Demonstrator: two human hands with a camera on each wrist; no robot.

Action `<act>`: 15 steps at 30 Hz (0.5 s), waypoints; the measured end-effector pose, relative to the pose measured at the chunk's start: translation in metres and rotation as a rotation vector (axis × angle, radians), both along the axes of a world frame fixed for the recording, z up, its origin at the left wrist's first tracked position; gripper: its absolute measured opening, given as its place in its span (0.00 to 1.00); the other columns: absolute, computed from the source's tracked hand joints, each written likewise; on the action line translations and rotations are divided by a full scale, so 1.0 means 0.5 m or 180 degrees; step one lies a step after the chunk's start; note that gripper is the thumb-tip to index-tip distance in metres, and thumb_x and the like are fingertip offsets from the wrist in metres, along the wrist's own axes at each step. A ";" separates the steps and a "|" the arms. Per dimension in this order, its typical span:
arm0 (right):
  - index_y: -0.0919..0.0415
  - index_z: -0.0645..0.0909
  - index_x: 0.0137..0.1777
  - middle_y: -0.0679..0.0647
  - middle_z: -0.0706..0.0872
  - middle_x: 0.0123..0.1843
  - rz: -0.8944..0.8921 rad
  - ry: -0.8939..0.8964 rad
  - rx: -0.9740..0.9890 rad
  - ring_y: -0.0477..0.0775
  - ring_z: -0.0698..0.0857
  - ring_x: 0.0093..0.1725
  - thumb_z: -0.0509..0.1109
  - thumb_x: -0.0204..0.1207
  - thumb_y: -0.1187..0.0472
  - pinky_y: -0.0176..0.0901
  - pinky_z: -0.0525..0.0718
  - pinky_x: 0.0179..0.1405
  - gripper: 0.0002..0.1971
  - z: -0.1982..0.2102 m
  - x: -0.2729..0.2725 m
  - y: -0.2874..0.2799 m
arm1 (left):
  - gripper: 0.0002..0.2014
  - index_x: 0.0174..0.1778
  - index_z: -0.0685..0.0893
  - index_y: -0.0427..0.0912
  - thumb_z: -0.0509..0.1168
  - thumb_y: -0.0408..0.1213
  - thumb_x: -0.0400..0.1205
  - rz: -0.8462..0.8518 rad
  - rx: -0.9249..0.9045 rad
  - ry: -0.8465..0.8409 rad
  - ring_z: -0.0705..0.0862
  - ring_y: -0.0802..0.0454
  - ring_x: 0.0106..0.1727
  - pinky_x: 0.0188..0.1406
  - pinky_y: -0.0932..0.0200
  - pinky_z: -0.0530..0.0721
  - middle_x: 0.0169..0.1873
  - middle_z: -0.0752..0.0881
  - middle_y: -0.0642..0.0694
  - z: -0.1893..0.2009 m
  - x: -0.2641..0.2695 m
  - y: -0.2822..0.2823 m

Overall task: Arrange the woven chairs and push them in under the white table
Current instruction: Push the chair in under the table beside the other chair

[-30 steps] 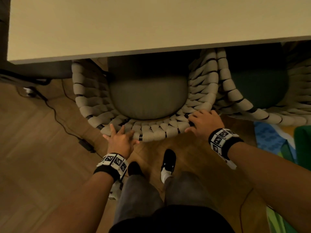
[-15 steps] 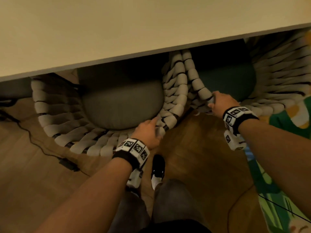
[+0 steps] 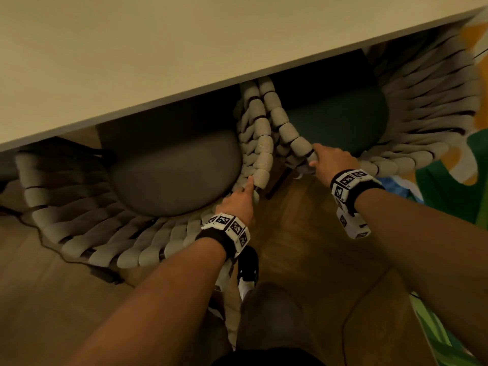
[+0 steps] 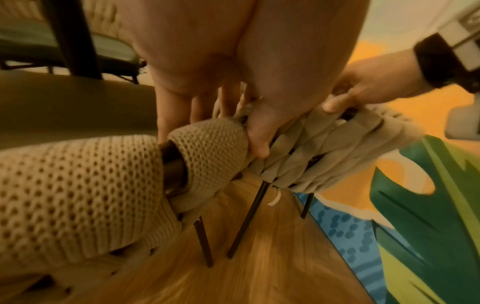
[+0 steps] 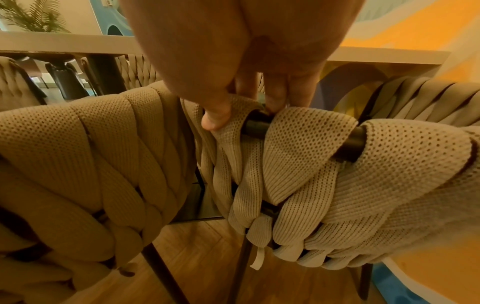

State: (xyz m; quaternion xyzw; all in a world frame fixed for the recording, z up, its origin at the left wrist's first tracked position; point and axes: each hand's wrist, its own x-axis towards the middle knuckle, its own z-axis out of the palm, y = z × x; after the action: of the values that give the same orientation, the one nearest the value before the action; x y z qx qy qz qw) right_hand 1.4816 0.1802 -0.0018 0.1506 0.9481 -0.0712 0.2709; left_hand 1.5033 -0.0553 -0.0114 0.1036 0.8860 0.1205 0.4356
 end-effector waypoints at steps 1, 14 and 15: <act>0.51 0.71 0.70 0.60 0.83 0.60 -0.0027 -0.0060 -0.0003 0.65 0.83 0.56 0.62 0.83 0.51 0.58 0.83 0.50 0.17 0.003 -0.001 -0.001 | 0.43 0.84 0.41 0.59 0.64 0.37 0.81 0.0008 0.0070 -0.0026 0.76 0.36 0.69 0.65 0.36 0.79 0.76 0.70 0.44 0.002 -0.004 -0.009; 0.42 0.78 0.44 0.48 0.85 0.44 0.1200 -0.0621 -0.1225 0.51 0.83 0.45 0.67 0.79 0.52 0.45 0.83 0.44 0.03 0.090 0.058 -0.470 | 0.08 0.48 0.85 0.43 0.63 0.42 0.82 0.1831 0.0416 0.0539 0.86 0.42 0.49 0.50 0.50 0.84 0.45 0.88 0.40 0.079 0.162 -0.516; 0.40 0.78 0.41 0.47 0.85 0.43 0.1426 -0.0781 -0.1252 0.50 0.84 0.45 0.67 0.78 0.51 0.46 0.84 0.45 0.05 0.087 0.066 -0.526 | 0.09 0.48 0.85 0.42 0.63 0.41 0.83 0.2017 0.0364 0.0465 0.85 0.43 0.49 0.48 0.53 0.83 0.45 0.87 0.41 0.080 0.199 -0.566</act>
State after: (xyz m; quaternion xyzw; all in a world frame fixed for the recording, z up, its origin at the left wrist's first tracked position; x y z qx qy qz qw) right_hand 1.5146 -0.0828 0.0418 -0.1096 0.8860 -0.1729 0.4161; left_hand 1.6030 -0.3382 0.0284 -0.1445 0.8948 0.2918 0.3053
